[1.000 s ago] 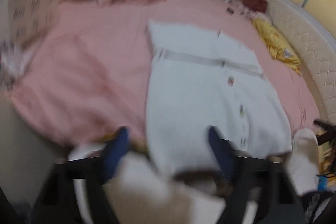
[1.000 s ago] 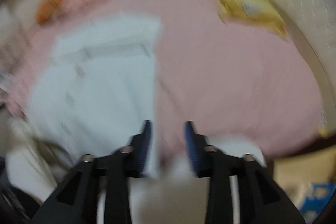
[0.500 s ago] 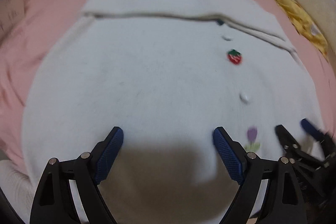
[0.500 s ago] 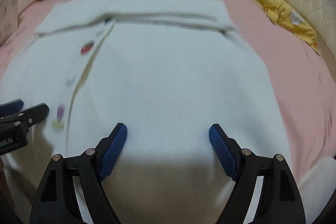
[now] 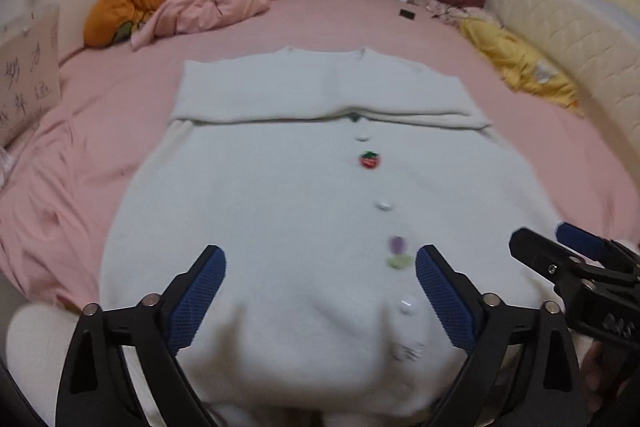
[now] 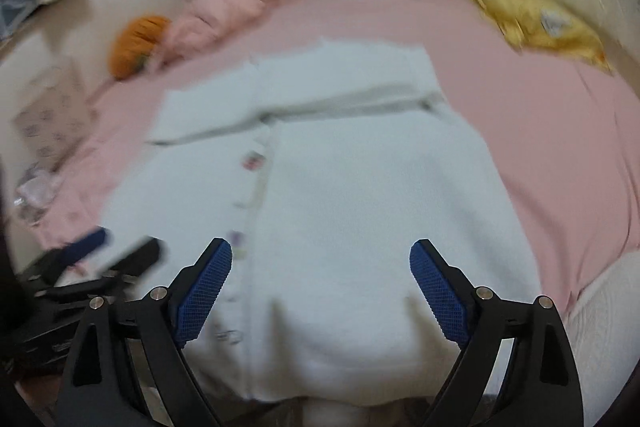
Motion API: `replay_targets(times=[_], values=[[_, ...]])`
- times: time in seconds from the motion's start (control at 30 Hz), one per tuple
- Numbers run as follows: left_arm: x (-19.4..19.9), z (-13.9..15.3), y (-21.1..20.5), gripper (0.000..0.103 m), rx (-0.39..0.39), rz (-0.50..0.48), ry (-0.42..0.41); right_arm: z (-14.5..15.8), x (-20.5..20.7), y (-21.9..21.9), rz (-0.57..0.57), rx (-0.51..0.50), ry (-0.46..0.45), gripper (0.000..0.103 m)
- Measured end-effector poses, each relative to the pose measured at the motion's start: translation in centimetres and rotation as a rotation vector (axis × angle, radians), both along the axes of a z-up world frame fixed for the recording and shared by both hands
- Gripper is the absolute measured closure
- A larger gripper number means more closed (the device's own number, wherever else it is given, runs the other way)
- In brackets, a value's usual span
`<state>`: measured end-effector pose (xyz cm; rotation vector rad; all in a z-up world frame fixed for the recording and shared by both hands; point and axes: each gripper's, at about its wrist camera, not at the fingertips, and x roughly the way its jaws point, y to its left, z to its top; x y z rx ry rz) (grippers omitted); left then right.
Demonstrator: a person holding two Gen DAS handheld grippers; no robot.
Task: Fold clothes
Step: 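Release the cardigan from both tools and lay it flat on the bed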
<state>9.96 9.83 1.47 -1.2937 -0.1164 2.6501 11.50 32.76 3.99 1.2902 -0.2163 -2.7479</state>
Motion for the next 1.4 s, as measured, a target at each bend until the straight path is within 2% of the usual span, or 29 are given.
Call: replay_targets(times=[0.07,0.1,0.2,0.4,0.6,0.83,1.0,1.13,1.3,1.4], values=[[0.1,-1.2,-0.9,0.004,0.030,0.019,-0.046,-0.1,0.8,-0.1,0.055,0.012,0.025,0.010],[0.1,-1.9,-1.3,0.004,0.041,0.029,-0.070,-1.0,0.1,-0.2,0.064,-0.001,-0.007,0.010],[-2.0,-3.3,-0.3,0.004,0.058,0.079,-0.133,-3.5,-1.1,-0.3,-0.007,0.001,-0.138,0.011],[-0.6,-3.6,1.6,0.004,0.043,0.063,-0.125,-3.1,-0.8,1.6,-0.083,-0.045,-0.099,0.011],[-0.7,-3.3,1.9,0.004,0.019,0.053,-0.119,-2.6,-0.4,0.4,-0.059,-0.021,-0.080,0.011],[-0.9,-3.9,2.1,0.004,-0.011,0.063,-0.151,-2.1,0.0,0.2,-0.039,-0.006,-0.048,0.011],[-2.0,-3.7,2.8,0.004,-0.031,0.037,-0.149,-1.9,-0.1,0.9,-0.051,-0.027,-0.025,0.011],[-5.5,-1.7,4.2,0.004,-0.090,-0.009,-0.075,-2.1,-0.6,2.6,-0.089,-0.092,-0.049,0.011],[-14.1,1.8,8.9,0.004,-0.138,-0.123,-0.021,-2.6,-1.4,4.6,-0.135,-0.190,-0.083,0.011],[-19.6,1.8,13.6,0.004,-0.160,-0.225,-0.071,-2.8,-1.7,5.3,-0.143,-0.224,-0.090,0.011]])
